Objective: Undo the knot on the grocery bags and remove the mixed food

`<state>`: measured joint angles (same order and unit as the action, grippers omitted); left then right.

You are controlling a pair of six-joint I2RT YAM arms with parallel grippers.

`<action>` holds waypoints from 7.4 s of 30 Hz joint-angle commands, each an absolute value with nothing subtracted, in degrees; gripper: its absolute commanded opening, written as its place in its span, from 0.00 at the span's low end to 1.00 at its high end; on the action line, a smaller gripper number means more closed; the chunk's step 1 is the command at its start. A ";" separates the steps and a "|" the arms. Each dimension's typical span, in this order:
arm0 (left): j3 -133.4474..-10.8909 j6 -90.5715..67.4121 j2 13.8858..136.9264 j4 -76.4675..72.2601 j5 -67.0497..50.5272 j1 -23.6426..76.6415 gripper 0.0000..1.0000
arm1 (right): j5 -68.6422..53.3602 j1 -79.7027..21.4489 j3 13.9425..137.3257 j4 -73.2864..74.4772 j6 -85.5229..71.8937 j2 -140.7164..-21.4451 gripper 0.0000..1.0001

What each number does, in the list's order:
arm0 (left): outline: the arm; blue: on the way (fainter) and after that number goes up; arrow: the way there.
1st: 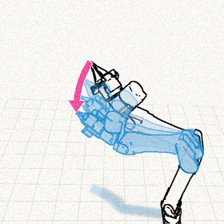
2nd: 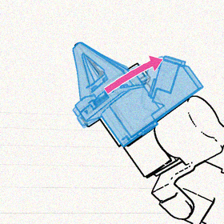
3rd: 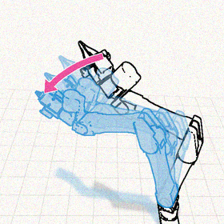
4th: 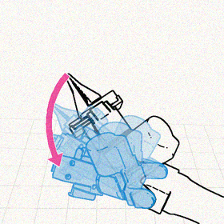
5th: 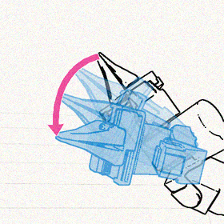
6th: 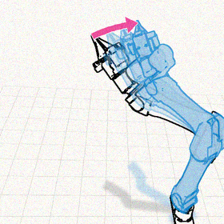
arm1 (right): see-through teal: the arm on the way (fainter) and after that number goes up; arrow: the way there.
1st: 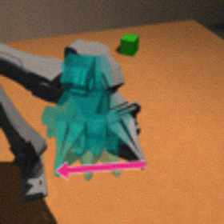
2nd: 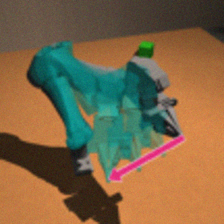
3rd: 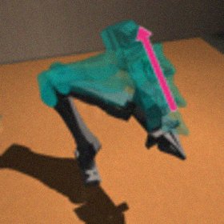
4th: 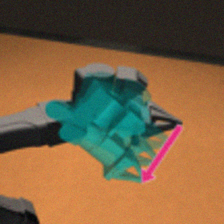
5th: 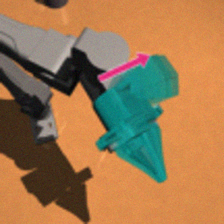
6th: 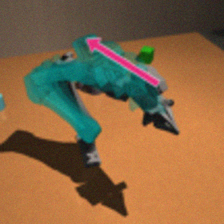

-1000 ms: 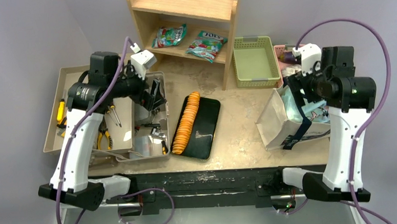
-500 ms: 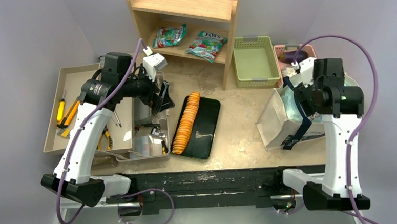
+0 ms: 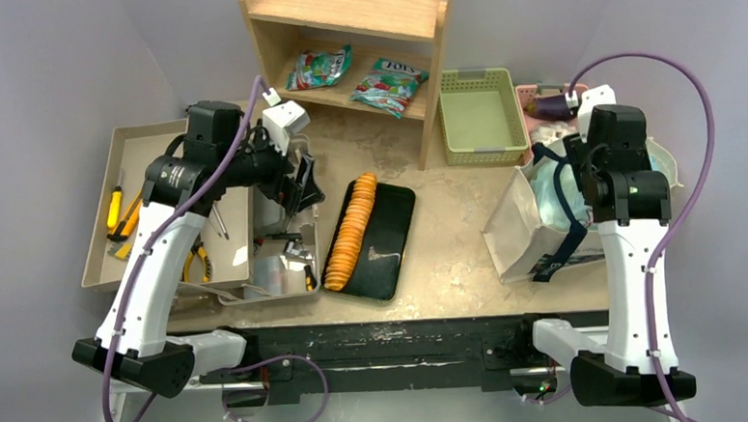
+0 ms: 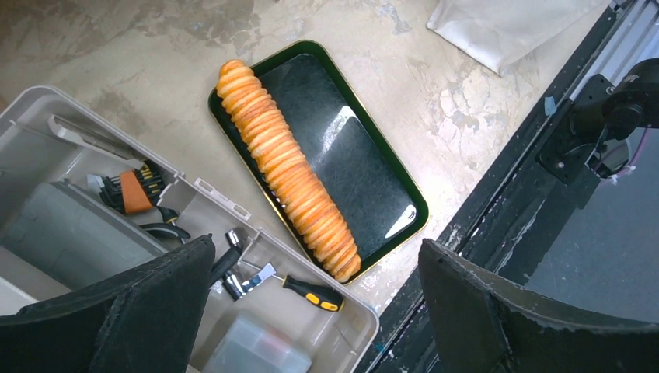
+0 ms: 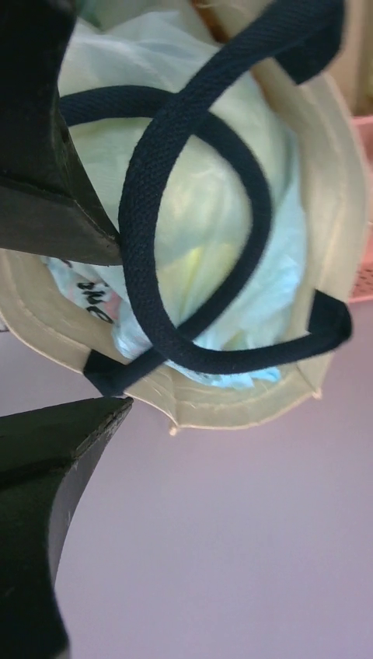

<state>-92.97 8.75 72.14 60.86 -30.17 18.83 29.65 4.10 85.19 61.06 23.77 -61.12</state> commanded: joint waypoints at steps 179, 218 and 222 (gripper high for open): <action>-97.30 17.80 79.85 79.49 -42.01 19.24 1.00 | -26.14 40.39 95.10 37.09 -17.64 -62.87 0.00; -69.57 -4.59 51.22 45.48 -48.74 8.61 1.00 | -31.12 -8.72 86.93 33.82 -8.20 -66.52 0.00; -71.29 2.80 53.39 48.87 -48.57 10.18 1.00 | -27.32 -8.83 73.97 33.50 -3.69 -61.99 0.00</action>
<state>-68.79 -6.59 51.48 45.98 -48.23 8.84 -32.67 -8.88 81.69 37.36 -10.59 -67.35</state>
